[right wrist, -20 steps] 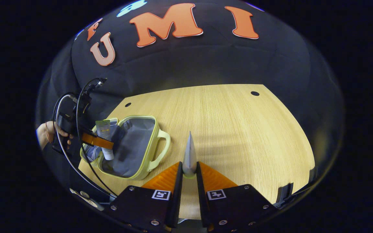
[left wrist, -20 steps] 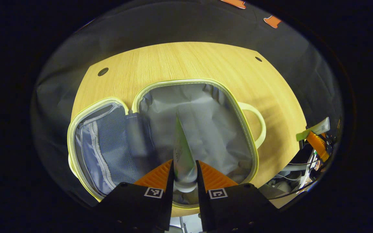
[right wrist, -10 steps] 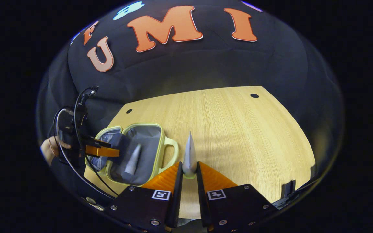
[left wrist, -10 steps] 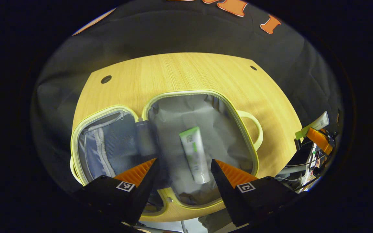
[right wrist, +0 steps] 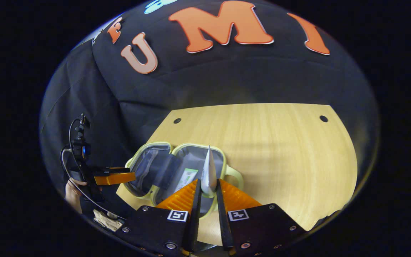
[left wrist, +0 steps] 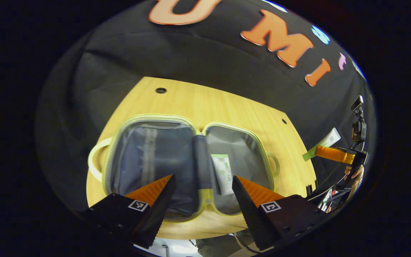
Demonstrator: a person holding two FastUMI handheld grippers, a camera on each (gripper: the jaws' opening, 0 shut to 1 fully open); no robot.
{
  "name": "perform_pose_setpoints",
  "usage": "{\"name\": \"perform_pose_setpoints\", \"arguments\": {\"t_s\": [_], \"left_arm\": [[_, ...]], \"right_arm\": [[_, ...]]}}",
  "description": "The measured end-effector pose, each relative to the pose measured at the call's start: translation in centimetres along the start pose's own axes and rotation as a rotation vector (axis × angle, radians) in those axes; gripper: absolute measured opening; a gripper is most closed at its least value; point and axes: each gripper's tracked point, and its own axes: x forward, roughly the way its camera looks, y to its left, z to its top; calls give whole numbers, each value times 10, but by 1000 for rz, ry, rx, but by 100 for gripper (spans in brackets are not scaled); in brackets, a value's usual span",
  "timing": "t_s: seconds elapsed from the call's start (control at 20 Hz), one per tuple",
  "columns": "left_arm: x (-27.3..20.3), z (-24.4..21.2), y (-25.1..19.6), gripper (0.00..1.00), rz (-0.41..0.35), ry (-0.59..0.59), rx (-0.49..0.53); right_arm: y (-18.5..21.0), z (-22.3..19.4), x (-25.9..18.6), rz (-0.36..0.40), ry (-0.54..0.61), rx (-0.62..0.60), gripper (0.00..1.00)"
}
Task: First open the suitcase, pack the skin care products into it, and then close the suitcase.
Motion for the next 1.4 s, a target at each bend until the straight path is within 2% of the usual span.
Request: {"name": "perform_pose_setpoints", "arguments": {"t_s": [0.3,0.4,0.5,0.55,0.6,0.75,0.9,0.95,1.0,1.05,1.1,1.2,1.4], "left_arm": [[-82,2,106,98,187,-120,-97],[-95,-2,130,95,239,-135,-119],[-108,-13,145,98,265,-135,-142],[-107,-18,147,98,271,-133,-152],[-103,-22,147,98,277,-130,-164],[-103,-33,155,98,280,-120,-194],[-102,-37,155,98,265,-112,-210],[-101,-36,155,98,256,-112,-215],[-100,-35,155,98,246,-114,-221],[-99,-32,157,98,238,-117,-227],[-96,-29,160,98,231,-125,-236],[-88,-16,174,98,220,-160,-275],[-60,6,202,98,101,-227,-441]], "right_arm": [[42,-46,56,78,278,-29,27],[42,-63,71,63,353,-23,27],[37,-80,85,29,410,-32,27],[34,-87,92,11,430,-34,22],[33,-92,98,-4,440,-35,27],[39,-96,104,12,450,-22,29],[43,-92,104,19,426,-21,40],[41,-93,102,11,416,-30,49],[39,-91,100,4,404,-41,76],[39,-89,97,5,391,-46,79],[41,-87,94,14,376,-42,95],[50,-83,88,37,347,-22,96],[60,-75,75,61,305,3,96]]}}
